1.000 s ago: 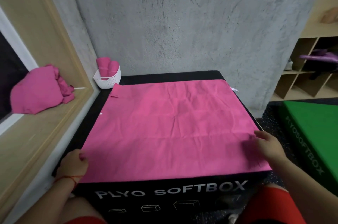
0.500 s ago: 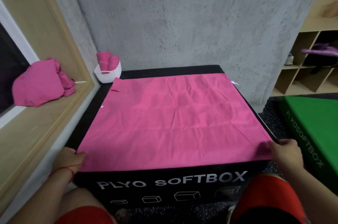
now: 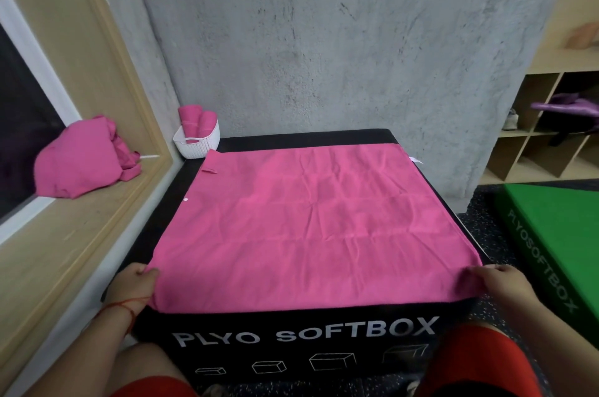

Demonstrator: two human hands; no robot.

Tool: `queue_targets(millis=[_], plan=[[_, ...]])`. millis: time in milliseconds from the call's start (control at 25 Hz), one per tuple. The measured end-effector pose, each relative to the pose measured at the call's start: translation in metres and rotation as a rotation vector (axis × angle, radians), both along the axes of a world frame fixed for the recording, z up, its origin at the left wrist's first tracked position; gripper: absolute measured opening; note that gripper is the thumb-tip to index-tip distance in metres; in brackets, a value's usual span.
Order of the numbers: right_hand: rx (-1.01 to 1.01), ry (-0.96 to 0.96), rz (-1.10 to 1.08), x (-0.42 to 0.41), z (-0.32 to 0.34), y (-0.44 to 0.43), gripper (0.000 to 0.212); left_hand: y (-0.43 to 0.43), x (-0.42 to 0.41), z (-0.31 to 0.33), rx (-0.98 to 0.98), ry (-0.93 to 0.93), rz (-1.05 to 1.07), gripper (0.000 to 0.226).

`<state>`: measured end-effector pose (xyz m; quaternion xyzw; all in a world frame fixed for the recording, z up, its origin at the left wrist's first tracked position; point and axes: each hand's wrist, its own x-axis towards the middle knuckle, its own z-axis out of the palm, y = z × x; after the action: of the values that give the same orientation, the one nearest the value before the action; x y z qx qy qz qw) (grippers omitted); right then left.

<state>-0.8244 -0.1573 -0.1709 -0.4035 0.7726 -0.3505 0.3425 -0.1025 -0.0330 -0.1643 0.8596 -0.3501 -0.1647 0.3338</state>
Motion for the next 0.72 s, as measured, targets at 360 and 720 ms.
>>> queue_targets(millis=[360, 720], plan=[[0.012, 0.126, 0.124, -0.013, 0.016, 0.005, 0.020, 0.018, 0.046, -0.019, 0.103, -0.017, 0.014, 0.032], [0.260, 0.400, 0.224, -0.046, 0.022, 0.008, 0.031, 0.021, 0.019, 0.019, 0.568, -0.139, -0.260, 0.024]])
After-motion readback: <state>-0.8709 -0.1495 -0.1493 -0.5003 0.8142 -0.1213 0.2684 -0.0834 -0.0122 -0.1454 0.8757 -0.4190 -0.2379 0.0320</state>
